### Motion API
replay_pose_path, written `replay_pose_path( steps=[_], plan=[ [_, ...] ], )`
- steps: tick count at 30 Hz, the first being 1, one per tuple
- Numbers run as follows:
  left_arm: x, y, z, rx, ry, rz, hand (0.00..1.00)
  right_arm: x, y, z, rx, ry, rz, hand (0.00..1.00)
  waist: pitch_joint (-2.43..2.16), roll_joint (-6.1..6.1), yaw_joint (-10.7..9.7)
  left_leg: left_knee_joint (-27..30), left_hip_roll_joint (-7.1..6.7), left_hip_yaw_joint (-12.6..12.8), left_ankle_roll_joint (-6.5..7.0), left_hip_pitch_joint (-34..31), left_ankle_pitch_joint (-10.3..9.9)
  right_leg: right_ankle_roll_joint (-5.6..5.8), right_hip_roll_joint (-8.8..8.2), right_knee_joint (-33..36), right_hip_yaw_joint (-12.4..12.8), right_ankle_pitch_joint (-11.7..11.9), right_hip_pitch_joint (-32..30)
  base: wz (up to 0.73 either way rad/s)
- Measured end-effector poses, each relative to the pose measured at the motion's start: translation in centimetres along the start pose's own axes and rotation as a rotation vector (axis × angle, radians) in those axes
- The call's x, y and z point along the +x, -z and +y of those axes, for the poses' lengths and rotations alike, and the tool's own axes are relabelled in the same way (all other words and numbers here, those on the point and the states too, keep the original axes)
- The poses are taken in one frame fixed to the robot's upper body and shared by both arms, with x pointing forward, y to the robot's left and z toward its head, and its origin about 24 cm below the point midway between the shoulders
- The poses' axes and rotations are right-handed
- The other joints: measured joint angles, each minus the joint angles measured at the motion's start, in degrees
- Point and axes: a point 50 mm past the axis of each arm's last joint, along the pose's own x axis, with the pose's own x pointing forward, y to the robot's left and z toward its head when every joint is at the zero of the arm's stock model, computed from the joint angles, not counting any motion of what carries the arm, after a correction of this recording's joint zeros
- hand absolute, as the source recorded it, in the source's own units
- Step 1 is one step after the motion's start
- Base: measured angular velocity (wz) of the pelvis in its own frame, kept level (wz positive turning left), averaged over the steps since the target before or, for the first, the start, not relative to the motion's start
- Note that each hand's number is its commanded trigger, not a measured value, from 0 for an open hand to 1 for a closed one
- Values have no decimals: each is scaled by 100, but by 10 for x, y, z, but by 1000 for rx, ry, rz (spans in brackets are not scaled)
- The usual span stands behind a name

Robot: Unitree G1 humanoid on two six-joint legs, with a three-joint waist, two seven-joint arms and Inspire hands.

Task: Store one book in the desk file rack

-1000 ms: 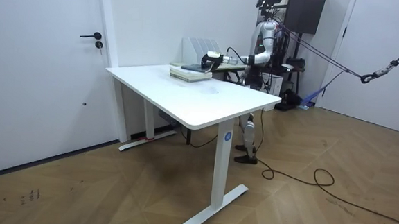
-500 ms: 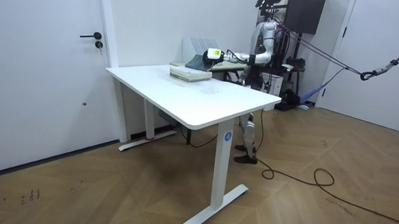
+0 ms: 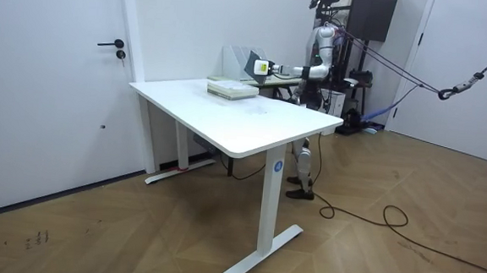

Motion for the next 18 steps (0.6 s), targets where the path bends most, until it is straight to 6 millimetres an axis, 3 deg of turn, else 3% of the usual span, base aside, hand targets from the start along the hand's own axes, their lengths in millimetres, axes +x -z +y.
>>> replay_pose_path(
  steps=[6, 8, 11, 13, 18],
  plan=[
    [-1, -3, 3, -71, 61, -28, 100, -2, -36, 10, -99, -98, -165, 0, -2, 55, -20, -2, 60, 211, -3, -9, -3, -23, 16, 87, 4, 16, -113, -11],
    [-2, -4, 5, -133, 84, -41, 100, -6, -55, 12, -115, -141, -249, 0, 27, 140, -27, 4, 62, 219, -2, -10, -4, -23, 8, 149, 17, 15, -114, -2],
    [-3, -4, 3, -176, 134, -52, 100, -13, -76, 16, -131, -203, -350, 0, 33, 194, -38, 4, 59, 228, -1, 33, -3, -22, 5, 158, 26, 15, -89, 0],
    [-5, -4, 2, -213, 157, -58, 100, -21, -85, 21, -94, -252, -428, 0, 14, 224, -17, -1, 63, 245, -2, 44, -3, -23, 9, 159, 40, 13, -88, -4],
    [-7, -4, 1, -238, 212, -64, 100, -37, -106, 30, 27, -396, -585, 0, 51, 166, -58, -1, 62, 285, -1, 57, -3, -22, 9, 170, 96, 12, -95, -5]
  ],
)
